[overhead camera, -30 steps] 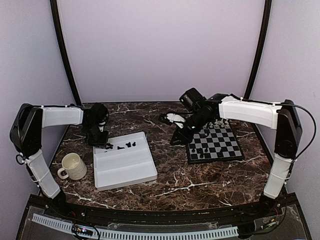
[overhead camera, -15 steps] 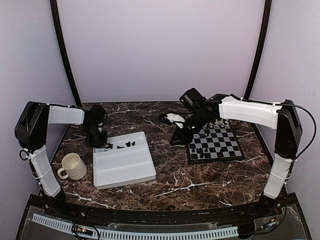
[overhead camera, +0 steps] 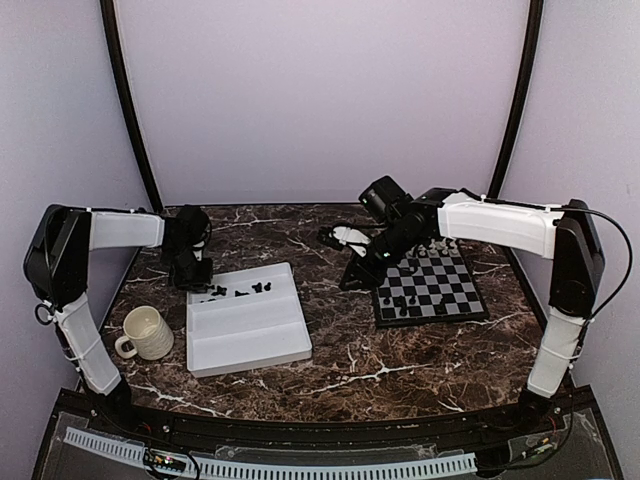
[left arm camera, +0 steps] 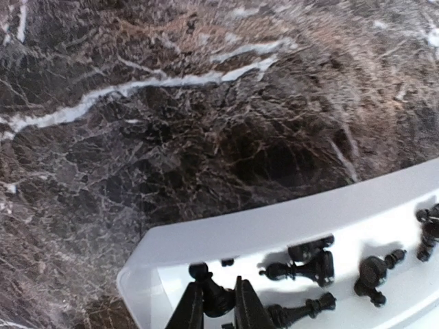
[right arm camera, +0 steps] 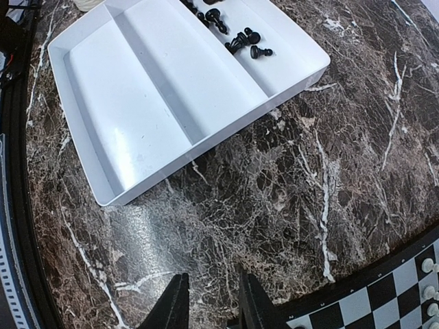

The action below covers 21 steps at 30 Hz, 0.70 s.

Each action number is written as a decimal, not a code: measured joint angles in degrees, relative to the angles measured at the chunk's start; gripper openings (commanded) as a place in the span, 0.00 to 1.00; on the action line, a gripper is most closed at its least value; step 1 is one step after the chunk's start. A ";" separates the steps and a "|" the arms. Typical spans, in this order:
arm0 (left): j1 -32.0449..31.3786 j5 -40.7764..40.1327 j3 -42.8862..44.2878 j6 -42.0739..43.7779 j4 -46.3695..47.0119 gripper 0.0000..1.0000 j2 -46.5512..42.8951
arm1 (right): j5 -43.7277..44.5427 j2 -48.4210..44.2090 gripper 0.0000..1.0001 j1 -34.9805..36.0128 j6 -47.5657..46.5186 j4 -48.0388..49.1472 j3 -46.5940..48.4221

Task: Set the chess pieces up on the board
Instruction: Pick up the pawn from the storage box, then pass from the left arm to the right

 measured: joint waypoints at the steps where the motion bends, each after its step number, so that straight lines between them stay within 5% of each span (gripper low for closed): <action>1: -0.24 0.04 0.00 0.72 -0.52 0.09 -1.25 | 0.09 0.00 0.26 0.00 -0.04 0.00 -0.04; 9: -8.39 5.55 -0.33 14.16 2.86 0.08 -14.97 | -0.79 -0.02 0.25 -0.76 1.16 -0.13 0.46; 16: -25.03 13.90 -1.84 25.57 13.77 0.09 -19.85 | -13.07 2.34 0.31 -8.46 7.82 -0.46 11.08; 21: -31.19 17.18 -1.25 30.36 18.14 0.09 -19.54 | -23.93 4.22 0.36 -10.84 11.82 -0.11 12.15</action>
